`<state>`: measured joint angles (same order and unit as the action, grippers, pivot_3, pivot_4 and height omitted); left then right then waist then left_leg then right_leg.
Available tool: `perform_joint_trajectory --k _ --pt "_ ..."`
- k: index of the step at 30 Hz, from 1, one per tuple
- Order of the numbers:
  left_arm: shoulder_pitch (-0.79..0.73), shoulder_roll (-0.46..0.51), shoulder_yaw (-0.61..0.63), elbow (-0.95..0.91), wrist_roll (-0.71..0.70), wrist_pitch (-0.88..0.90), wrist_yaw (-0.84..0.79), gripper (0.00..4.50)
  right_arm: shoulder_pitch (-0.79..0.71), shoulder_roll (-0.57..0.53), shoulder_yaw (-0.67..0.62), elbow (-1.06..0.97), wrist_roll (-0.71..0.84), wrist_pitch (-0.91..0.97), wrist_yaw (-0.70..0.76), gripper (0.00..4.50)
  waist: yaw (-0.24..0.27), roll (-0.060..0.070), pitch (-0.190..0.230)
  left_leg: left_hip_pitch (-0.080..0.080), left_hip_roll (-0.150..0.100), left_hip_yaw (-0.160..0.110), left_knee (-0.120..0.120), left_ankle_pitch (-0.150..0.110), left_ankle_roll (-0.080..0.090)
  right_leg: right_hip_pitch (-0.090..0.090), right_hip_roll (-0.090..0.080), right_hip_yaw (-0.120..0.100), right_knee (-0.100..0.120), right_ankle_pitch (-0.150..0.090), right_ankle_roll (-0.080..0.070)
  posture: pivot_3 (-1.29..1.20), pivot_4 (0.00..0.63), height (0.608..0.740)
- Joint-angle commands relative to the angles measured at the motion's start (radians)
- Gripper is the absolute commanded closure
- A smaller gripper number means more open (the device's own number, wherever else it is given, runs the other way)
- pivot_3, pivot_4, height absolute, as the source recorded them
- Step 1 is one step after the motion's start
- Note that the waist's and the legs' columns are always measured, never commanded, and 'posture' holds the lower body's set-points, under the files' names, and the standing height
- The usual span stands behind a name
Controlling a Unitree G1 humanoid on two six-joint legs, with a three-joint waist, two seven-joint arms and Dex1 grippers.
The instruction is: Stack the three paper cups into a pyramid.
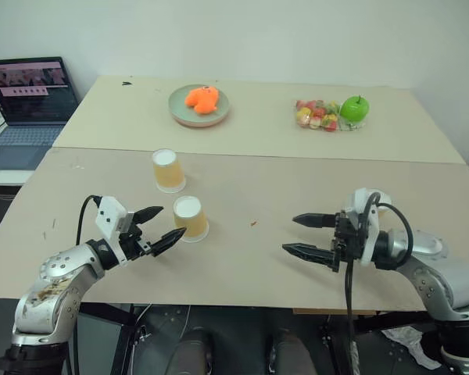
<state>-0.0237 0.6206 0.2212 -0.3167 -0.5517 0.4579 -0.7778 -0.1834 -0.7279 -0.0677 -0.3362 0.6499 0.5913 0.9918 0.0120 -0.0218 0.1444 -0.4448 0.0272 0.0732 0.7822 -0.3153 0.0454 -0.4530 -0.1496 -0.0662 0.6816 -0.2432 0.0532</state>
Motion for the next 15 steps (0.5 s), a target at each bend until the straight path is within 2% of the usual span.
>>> perform_joint_trajectory --k 1,7,15 --pt "-0.006 0.02 0.017 -0.02 -0.013 -0.009 -0.02 0.07 0.003 -0.002 -0.044 -0.029 0.019 -0.008 -0.011 0.01 0.0 0.0 0.0 0.001 0.0 0.0 0.0 -0.002 0.003 0.001 0.0 0.0 0.0 0.001 -0.001 0.0 0.15 0.673" --pt "-0.049 0.032 0.009 0.019 -0.013 -0.005 -0.048 0.07 -0.004 0.012 -0.036 -0.028 0.017 -0.016 -0.024 0.01 0.0 0.0 0.0 0.003 0.002 0.0 -0.001 -0.001 0.001 0.002 0.002 0.0 0.001 0.001 -0.002 0.0 0.15 0.673" --pt "-0.118 0.02 -0.071 0.074 0.035 -0.039 -0.093 0.07 -0.008 0.027 -0.038 -0.038 0.021 -0.019 -0.036 0.01 0.0 0.0 0.0 0.003 0.001 0.0 -0.001 0.002 -0.003 0.001 0.002 0.0 0.0 0.001 -0.002 0.0 0.15 0.673"
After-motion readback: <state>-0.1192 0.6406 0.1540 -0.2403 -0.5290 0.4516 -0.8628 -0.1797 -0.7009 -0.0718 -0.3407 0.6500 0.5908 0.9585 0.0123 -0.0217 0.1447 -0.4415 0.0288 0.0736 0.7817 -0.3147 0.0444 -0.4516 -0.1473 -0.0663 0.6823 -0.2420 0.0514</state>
